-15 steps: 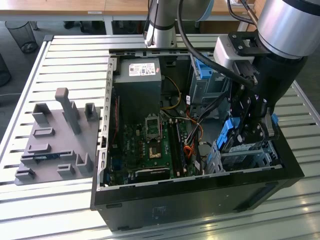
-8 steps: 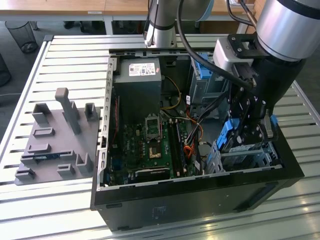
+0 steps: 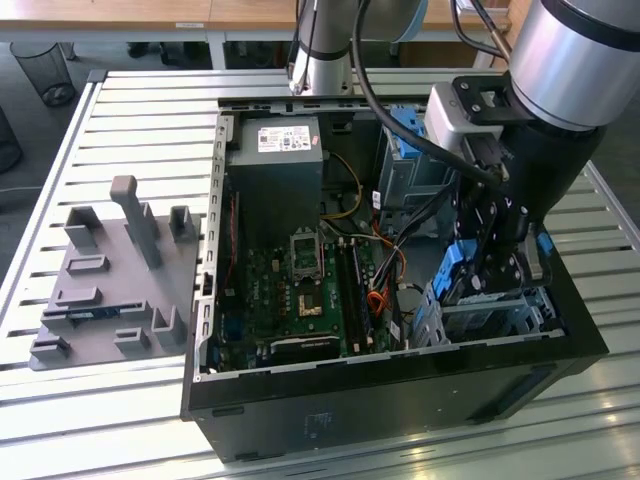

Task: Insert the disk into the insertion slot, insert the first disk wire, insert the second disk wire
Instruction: 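Insert the disk into the insertion slot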

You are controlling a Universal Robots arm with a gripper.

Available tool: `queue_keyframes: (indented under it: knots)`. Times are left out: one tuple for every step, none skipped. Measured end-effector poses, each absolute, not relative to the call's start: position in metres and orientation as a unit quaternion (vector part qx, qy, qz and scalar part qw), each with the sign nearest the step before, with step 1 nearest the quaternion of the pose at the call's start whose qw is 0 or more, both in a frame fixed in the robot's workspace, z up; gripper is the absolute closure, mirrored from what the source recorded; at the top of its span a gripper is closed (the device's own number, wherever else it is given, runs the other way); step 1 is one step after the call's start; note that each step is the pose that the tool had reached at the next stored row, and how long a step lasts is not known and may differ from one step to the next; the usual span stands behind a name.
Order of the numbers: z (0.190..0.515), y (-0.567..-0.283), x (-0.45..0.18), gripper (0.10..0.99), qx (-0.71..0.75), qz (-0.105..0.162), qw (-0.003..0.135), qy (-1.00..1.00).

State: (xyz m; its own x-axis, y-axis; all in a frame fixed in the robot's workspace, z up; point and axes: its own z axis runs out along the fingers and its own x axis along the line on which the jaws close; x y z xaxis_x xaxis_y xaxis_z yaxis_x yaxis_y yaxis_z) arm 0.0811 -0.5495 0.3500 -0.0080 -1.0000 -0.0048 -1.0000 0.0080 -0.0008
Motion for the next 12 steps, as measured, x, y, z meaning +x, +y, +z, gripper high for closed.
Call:
queue_keyframes:
  knots:
    - [0.3495, -0.5494, 0.0811, 0.710, -0.704, 0.001, 0.002, 0.710]
    - [0.3491, -0.5494, 0.0811, 0.647, -0.704, 0.002, 0.002, 0.710]
    - [0.3490, -0.5495, 0.0810, 0.647, -0.704, 0.001, 0.002, 0.710]
    - [0.3488, -0.5495, 0.0810, 0.647, -0.704, 0.002, 0.002, 0.710]
    - [0.3485, -0.5495, 0.0810, 0.647, -0.704, 0.002, 0.002, 0.710]
    - [0.3483, -0.5495, 0.0810, 0.647, -0.704, 0.002, 0.002, 0.710]
    - [0.3480, -0.5495, 0.0810, 0.647, -0.704, 0.002, 0.002, 0.710]
    - [0.3478, -0.5495, 0.0810, 0.663, -0.704, 0.002, 0.002, 0.710]
    - [0.3474, -0.5495, 0.0810, 0.725, -0.704, 0.002, 0.002, 0.710]
    - [0.3470, -0.5495, 0.0810, 0.725, -0.704, 0.002, 0.002, 0.710]
    - [0.3467, -0.5495, 0.0811, 0.725, -0.704, 0.002, 0.002, 0.710]
    - [0.3463, -0.5495, 0.0811, 0.784, -0.704, 0.002, 0.002, 0.710]
